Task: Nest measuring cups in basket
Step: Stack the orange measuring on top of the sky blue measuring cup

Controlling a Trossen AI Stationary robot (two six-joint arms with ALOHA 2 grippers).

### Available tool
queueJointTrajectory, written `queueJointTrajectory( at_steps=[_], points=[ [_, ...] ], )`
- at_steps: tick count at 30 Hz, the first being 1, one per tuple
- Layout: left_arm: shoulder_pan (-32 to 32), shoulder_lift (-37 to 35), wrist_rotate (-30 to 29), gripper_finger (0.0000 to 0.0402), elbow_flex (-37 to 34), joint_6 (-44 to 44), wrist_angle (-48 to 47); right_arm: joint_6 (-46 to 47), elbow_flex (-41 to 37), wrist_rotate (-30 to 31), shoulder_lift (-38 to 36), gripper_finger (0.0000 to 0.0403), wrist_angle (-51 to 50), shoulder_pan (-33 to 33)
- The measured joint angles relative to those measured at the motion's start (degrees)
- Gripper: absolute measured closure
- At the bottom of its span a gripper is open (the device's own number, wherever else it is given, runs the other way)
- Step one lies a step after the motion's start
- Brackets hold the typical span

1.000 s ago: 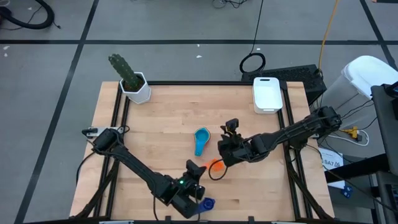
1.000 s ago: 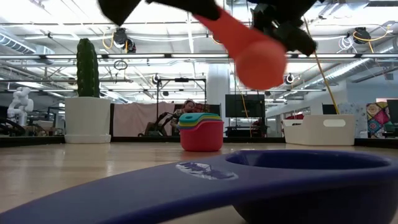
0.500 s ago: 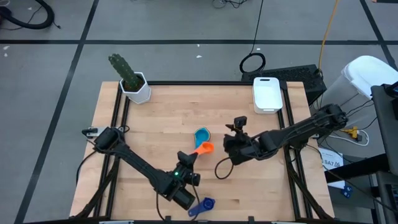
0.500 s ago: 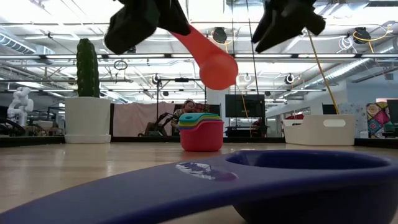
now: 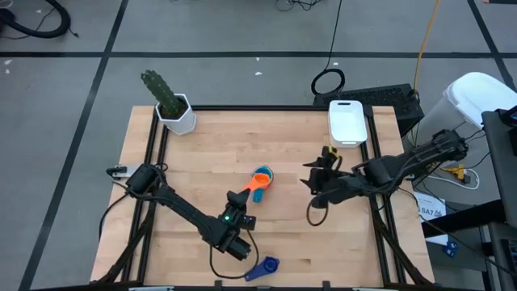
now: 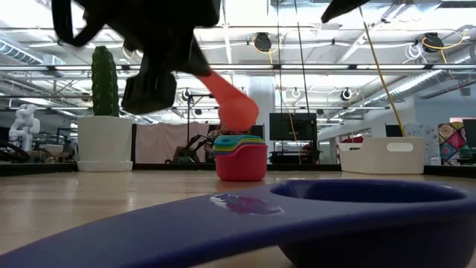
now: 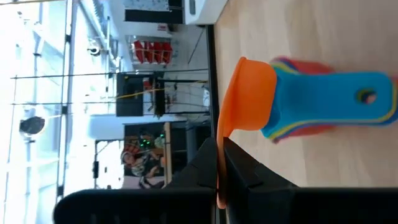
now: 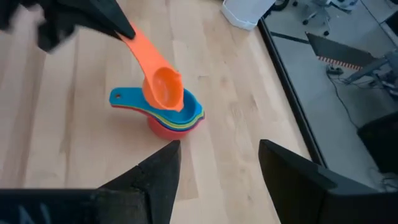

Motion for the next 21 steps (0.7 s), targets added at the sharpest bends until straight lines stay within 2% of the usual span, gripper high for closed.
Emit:
queueJointTrajectory(
  at_steps=[7, 21],
  points=[
    [0.01, 0.02, -3.95, 0.0398, -2.93, -4.72, 0.92, 3.41, -3.33, 0.11, -3.64, 0.0193, 0.43, 0.35],
    [1.97, 0.02, -4.02, 0.0398, -10.08, -4.89, 8.56, 3.68, -6.39, -1.42, -3.61, 0.0193, 4.07, 0.35]
  ],
)
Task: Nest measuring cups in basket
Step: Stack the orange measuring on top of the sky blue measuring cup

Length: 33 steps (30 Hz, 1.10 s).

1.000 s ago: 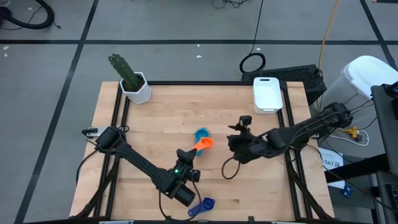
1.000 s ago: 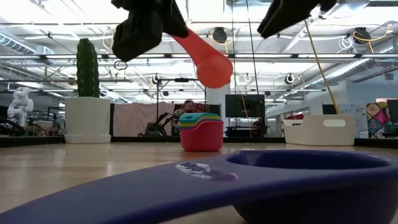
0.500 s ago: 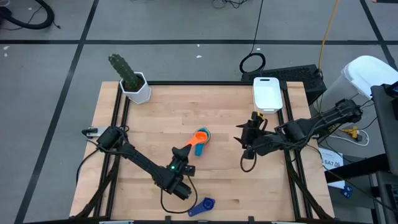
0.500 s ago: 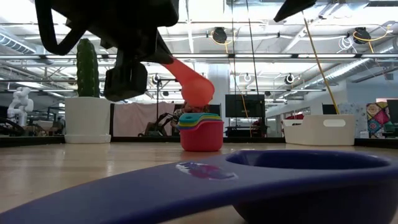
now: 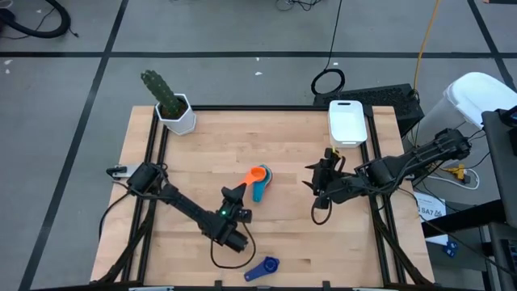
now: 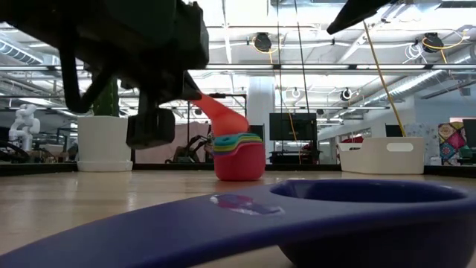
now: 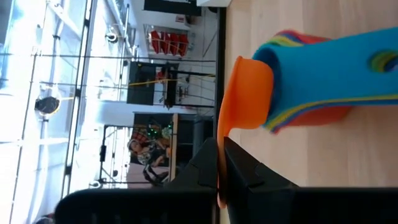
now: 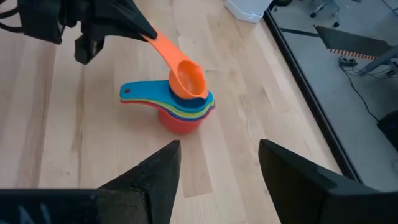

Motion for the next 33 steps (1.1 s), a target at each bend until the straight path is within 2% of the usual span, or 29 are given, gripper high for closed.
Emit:
queueJointTrajectory(
  at_steps=[7, 17, 22, 27, 33],
  points=[
    [0.27, 0.00, 0.09, 0.0390, -2.31, 4.40, 7.46, 0.00, 0.00, 0.00, 0.00, 0.0193, 0.37, 0.00],
    [0.27, 0.00, 4.54, 0.0308, -2.74, 5.69, 7.89, -0.02, 0.00, -0.02, 0.00, 0.0193, 0.70, 0.00],
    [0.27, 0.00, 4.87, 0.0274, -2.74, 5.92, 7.89, -0.05, 0.00, -0.02, 0.00, 0.0193, 0.68, 0.00],
    [-0.79, -0.03, 4.87, 0.0248, -2.74, 9.44, 7.85, -0.20, 0.00, -0.33, 0.00, 0.0193, -0.12, 0.00],
    [-3.91, -1.71, 6.17, 0.0229, -2.72, 9.35, 7.93, -0.06, -0.25, -3.68, 0.00, 0.0193, -2.21, -0.56]
  ],
)
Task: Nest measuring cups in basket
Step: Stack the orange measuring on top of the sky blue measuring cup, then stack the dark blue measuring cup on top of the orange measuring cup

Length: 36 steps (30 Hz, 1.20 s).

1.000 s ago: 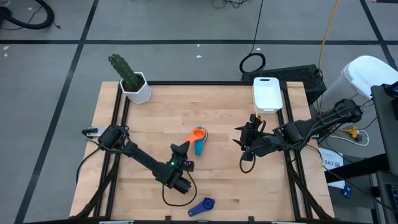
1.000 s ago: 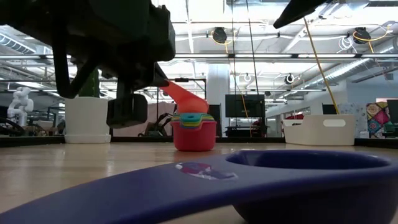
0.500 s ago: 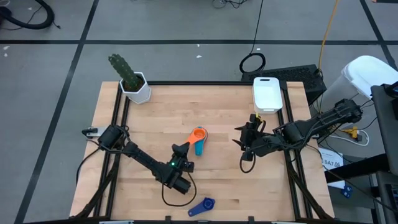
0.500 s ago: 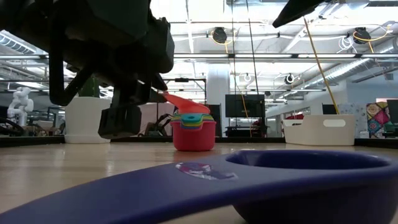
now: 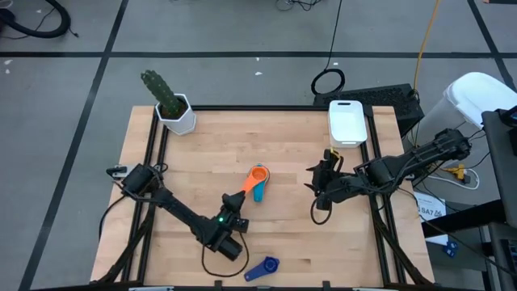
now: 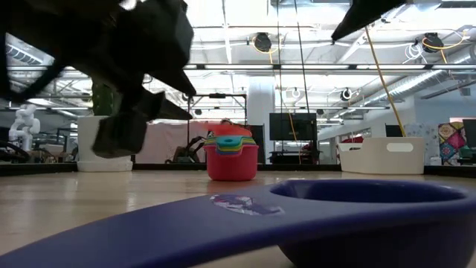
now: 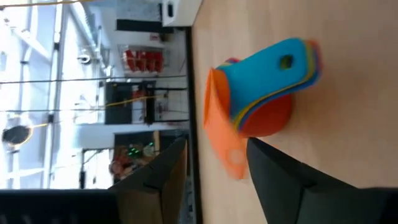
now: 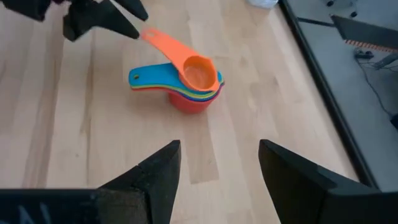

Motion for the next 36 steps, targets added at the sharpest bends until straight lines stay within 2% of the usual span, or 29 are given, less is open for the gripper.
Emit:
queueJointTrajectory(
  at_steps=[4, 8, 15, 19, 23, 27, 31, 36],
  points=[
    [-1.96, -1.93, 4.34, 0.0227, 0.00, -1.66, 0.62, -0.53, -2.62, -2.92, -0.04, 0.0193, 0.53, -0.97],
    [-4.25, -3.61, 7.85, 0.0227, 0.00, -4.99, 1.56, -1.04, -6.63, -8.40, -0.04, 0.0193, 4.13, -2.62],
    [-7.24, -7.26, 7.92, 0.0227, 3.71, -11.50, 1.50, -9.84, -11.44, -16.21, 0.41, 0.0193, 19.66, -4.70],
    [-6.78, -10.50, 7.87, 0.0227, 5.82, -20.36, 1.53, -14.20, -11.51, -21.31, 3.00, 0.0193, 24.51, -6.89],
    [-5.25, -14.37, 13.94, 0.0227, 6.37, -29.01, 1.72, -14.61, -11.53, -26.75, 7.49, 0.0193, 22.40, -7.69],
    [-4.72, -16.29, 21.40, 0.0227, 6.40, -30.08, 2.27, -14.85, -11.50, -27.82, 12.23, 0.0193, 20.92, -5.01],
    [-4.74, -16.59, 22.74, 0.0227, 6.40, -30.76, 2.21, -13.88, -7.88, -27.82, 17.50, 0.0193, 20.55, -0.47],
    [-4.32, -17.06, 24.46, 0.0227, 6.38, -33.71, 2.39, -11.60, 2.07, -27.88, 24.72, 0.0193, 16.51, 5.05]
  ],
)
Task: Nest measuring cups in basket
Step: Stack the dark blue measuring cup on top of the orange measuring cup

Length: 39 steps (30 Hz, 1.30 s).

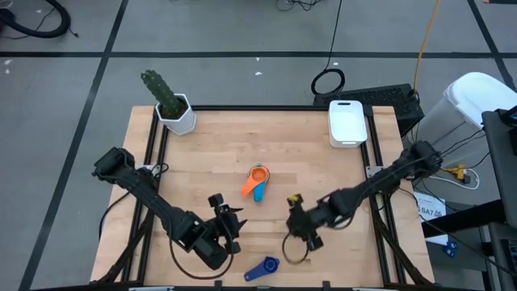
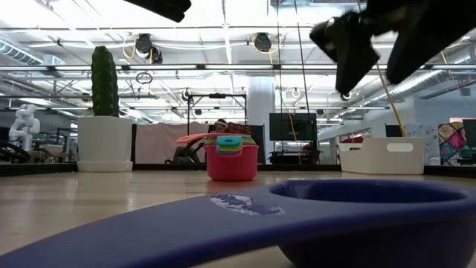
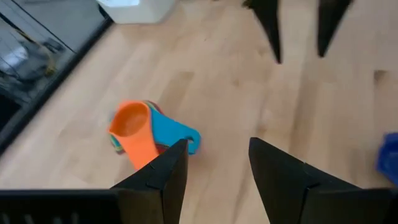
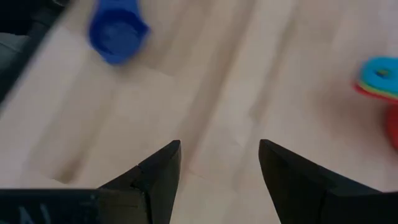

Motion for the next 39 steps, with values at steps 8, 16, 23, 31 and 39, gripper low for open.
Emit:
queueJointTrajectory(
  at_steps=[8, 16, 23, 31, 39],
  points=[
    [-0.15, -0.42, 12.48, 0.0227, -0.02, -0.49, 2.45, 8.87, 13.65, -1.45, 10.19, 0.0193, -8.29, 4.17],
    [-5.73, -0.40, 8.75, 0.0227, -0.02, -0.41, 11.75, 17.92, 14.15, -1.07, 12.14, 0.0193, -8.27, 6.05],
    [-10.88, -0.33, 2.56, 0.0227, -0.02, -6.07, 11.69, 20.04, 14.19, -1.05, 12.06, 0.0193, -3.97, 7.43],
    [-12.11, -0.31, 2.72, 0.0227, -0.04, -7.06, 13.98, 21.12, 14.22, -1.23, 12.57, 0.0193, -0.51, 7.51],
    [-11.72, -0.31, 2.76, 0.0227, -0.04, -6.86, 14.11, 20.88, 14.22, -3.19, 17.54, 0.0193, 2.29, 7.44]
  ],
)
